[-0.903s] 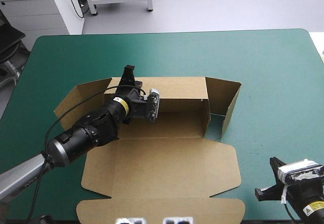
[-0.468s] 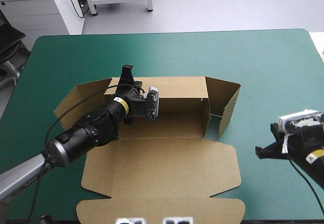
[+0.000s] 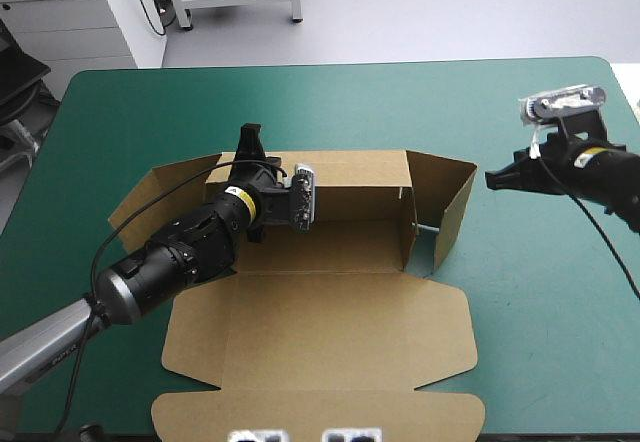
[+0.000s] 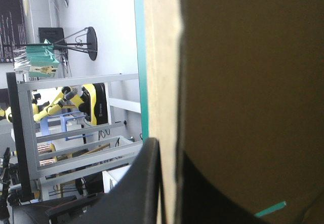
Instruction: Fold the box
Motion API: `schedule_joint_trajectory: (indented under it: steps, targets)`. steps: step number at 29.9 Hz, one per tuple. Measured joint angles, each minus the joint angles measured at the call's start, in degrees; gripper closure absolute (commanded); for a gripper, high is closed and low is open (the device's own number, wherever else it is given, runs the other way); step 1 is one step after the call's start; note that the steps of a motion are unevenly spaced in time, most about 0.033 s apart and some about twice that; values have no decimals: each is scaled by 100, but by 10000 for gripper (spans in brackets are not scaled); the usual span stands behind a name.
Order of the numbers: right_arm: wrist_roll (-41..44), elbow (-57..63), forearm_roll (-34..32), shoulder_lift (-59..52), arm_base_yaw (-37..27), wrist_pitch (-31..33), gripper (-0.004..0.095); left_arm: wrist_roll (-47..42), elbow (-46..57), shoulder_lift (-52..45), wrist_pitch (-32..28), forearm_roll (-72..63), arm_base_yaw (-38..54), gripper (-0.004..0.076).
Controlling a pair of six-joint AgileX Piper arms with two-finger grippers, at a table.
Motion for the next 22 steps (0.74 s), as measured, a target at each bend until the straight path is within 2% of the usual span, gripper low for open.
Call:
schedule_joint_trajectory:
  steps: [4, 10, 15, 22]
  targets:
    - [-108, -511, 202, 743, 0, 126, 922, 0, -56, 122, 63, 42, 0, 732]
    - [-660, -746, 935, 1580, 10, 124, 922, 8, -78, 208, 63, 141, 0, 732]
    - [-830, -750, 1198, 1824, 10, 149, 922, 20, -141, 233, 88, 156, 0, 732]
    - [-1096, -767, 1352, 1830, 41, 762, 915, 14, -447, 281, 250, -68, 0, 732]
